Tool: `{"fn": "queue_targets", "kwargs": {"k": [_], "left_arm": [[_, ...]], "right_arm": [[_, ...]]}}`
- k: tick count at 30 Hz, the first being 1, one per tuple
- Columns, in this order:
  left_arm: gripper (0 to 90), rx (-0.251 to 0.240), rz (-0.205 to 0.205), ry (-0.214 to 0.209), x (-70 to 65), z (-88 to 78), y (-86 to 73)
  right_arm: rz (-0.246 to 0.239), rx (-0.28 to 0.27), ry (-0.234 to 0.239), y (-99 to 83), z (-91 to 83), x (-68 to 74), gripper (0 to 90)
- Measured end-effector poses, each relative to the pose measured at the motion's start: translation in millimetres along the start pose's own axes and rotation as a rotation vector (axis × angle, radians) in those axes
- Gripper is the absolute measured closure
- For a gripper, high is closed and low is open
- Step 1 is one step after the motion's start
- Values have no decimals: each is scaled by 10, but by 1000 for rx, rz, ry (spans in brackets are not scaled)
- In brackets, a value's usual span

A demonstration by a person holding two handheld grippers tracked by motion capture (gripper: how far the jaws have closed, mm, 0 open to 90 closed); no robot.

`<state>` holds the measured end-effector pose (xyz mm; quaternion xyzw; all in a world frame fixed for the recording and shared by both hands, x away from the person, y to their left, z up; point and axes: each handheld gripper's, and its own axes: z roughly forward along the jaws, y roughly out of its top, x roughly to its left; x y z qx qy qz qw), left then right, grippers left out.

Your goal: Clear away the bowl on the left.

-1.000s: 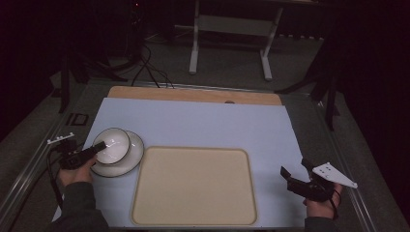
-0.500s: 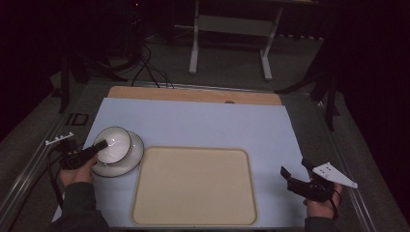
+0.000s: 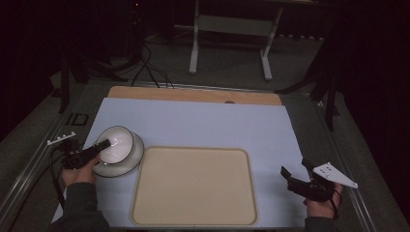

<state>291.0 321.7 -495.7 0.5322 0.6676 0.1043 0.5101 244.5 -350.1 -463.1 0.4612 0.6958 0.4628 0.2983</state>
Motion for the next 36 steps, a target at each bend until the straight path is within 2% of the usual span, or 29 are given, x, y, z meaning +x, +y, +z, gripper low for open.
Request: {"fn": "queue_targets", "kwargs": {"k": [36], "left_arm": [[794, 28, 42, -66, -238, 73, -41]], "right_arm": [[0, -4, -3, 1, -7, -8, 139]]}}
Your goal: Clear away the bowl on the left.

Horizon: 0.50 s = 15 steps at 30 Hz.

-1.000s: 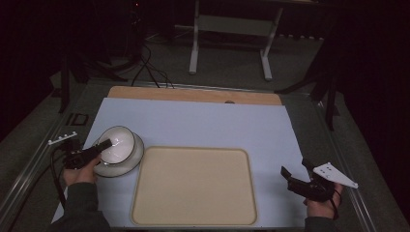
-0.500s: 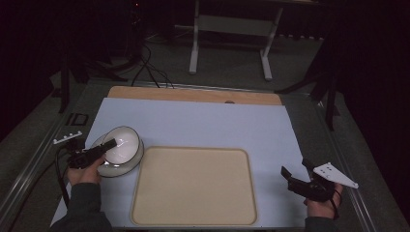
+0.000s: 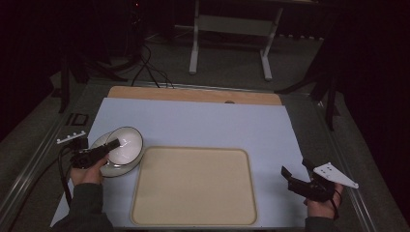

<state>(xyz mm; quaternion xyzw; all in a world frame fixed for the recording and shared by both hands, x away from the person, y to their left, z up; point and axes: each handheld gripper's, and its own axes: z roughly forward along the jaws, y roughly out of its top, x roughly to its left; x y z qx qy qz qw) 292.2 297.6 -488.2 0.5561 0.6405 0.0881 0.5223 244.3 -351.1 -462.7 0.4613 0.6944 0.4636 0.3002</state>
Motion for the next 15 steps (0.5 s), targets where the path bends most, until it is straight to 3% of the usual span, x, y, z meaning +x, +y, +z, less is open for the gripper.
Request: {"fn": "queue_targets", "kwargs": {"k": [15], "left_arm": [[794, 14, 28, -8, -87, 37, -13]], "right_arm": [[1, -1, -1, 1, -2, -1, 138]]}}
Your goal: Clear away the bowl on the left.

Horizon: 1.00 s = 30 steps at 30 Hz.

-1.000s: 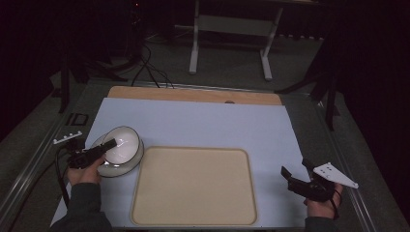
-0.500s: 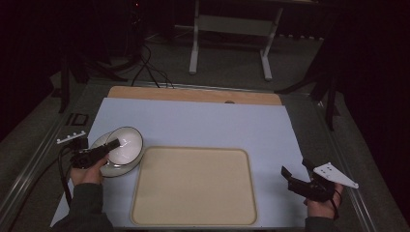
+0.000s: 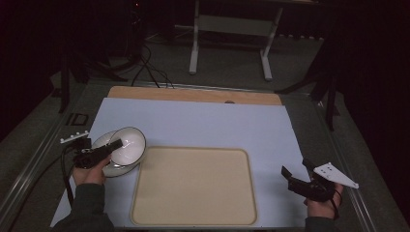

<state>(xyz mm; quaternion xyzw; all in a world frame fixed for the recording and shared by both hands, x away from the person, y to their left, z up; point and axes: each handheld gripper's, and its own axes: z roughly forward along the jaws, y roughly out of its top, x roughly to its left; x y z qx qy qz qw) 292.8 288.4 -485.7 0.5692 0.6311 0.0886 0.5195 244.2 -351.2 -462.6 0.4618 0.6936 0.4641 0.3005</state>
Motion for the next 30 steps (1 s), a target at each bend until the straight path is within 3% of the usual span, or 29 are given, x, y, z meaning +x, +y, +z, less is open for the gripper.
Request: {"fn": "queue_targets", "kwargs": {"k": [22, 30], "left_arm": [[794, 32, 73, -31, -255, 116, -30], [794, 38, 79, -39, -308, 145, -38]], "right_arm": [[0, -1, 0, 0, -2, -1, 138], [1, -1, 0, 0, -1, -3, 138]]}}
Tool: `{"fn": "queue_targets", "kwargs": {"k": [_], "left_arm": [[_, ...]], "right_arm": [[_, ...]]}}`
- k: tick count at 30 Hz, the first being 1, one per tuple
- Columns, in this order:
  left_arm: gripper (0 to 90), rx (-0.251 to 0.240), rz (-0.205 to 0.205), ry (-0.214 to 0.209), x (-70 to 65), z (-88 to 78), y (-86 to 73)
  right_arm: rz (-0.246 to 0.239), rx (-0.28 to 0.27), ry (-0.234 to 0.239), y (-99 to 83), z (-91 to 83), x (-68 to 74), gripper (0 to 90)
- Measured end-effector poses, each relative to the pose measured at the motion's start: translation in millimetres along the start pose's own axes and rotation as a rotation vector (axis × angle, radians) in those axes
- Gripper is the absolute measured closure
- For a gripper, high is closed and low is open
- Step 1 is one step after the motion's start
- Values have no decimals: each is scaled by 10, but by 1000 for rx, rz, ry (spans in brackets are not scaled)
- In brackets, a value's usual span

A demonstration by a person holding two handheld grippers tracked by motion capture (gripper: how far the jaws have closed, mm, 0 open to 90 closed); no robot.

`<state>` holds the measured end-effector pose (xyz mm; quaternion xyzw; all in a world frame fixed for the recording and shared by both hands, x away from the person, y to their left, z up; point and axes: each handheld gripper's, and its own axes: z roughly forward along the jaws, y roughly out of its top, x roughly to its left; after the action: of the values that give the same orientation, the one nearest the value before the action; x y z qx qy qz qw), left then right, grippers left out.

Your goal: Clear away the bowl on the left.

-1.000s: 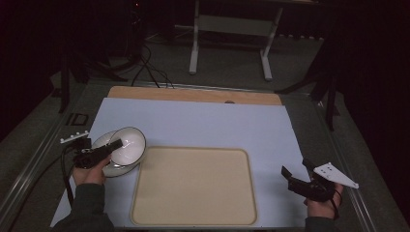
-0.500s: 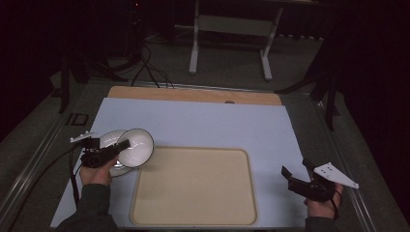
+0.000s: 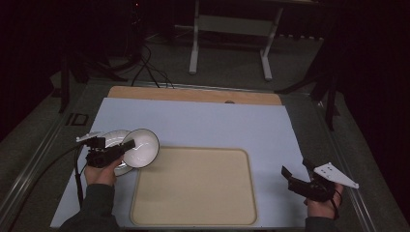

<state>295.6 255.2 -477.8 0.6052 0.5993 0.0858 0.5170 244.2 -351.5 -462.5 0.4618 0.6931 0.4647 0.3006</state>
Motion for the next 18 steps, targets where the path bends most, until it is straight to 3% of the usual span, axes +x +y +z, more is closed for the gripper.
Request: {"fn": "queue_targets", "kwargs": {"k": [18], "left_arm": [[793, 12, 33, -20, -144, 76, -2]], "right_arm": [[0, 0, -2, 0, -1, -2, 139]]}}
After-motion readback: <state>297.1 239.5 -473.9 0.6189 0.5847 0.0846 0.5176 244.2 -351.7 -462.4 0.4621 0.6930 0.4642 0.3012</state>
